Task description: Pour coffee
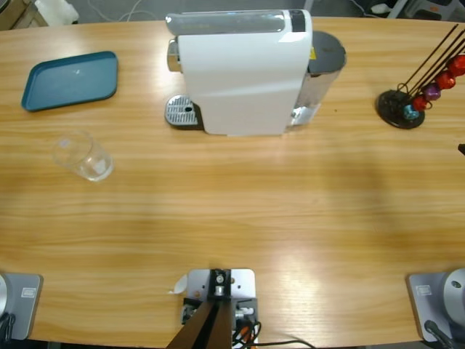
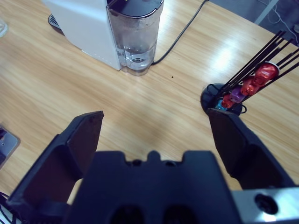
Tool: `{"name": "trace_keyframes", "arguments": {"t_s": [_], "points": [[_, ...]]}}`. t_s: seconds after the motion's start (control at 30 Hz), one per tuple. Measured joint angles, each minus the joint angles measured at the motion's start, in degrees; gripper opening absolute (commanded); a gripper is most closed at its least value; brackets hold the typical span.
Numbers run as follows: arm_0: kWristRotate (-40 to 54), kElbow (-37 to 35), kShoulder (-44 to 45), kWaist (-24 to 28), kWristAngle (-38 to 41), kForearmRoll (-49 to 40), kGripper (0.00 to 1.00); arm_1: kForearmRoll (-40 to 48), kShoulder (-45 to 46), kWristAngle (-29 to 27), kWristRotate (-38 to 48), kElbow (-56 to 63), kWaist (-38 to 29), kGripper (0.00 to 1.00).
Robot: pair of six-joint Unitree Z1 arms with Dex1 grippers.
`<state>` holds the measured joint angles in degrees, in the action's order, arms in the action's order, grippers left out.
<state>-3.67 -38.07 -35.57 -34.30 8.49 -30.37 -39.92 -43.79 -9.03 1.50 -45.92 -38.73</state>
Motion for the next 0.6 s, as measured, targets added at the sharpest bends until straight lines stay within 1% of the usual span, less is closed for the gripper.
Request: {"name": "trace_keyframes", "arguments": {"t_s": [0.07, 0.13, 0.2, 0.33, 0.5, 0.6], "points": [[-0.79, -0.63, -2.14, 0.00, -0.30, 1.47, 0.985, 0.00, 0.00, 0.00, 0.00, 0.00, 0.00, 1.000], [-2.03, -2.68, -6.94, 0.00, -0.27, 4.01, 0.977, 0.00, -0.01, 0.00, 0.00, 0.00, 0.00, 1.000], [-3.60, -6.82, -13.97, -0.01, 0.73, 7.56, 0.977, 0.00, -0.01, 0.00, -0.01, 0.00, 0.01, 1.000], [-6.35, -16.43, -27.42, -0.05, 2.74, 11.63, 1.000, 0.00, -0.01, 0.00, -0.01, 0.00, 0.02, 1.000], [-15.62, -27.89, -42.32, -0.01, 3.56, 13.67, 0.960, 0.00, -0.01, 0.00, -0.02, 0.00, 0.03, 1.000], [-21.51, -31.66, -49.49, 0.02, 4.44, 14.89, 0.945, 0.00, -0.01, 0.00, -0.02, 0.00, 0.03, 1.000]]}}
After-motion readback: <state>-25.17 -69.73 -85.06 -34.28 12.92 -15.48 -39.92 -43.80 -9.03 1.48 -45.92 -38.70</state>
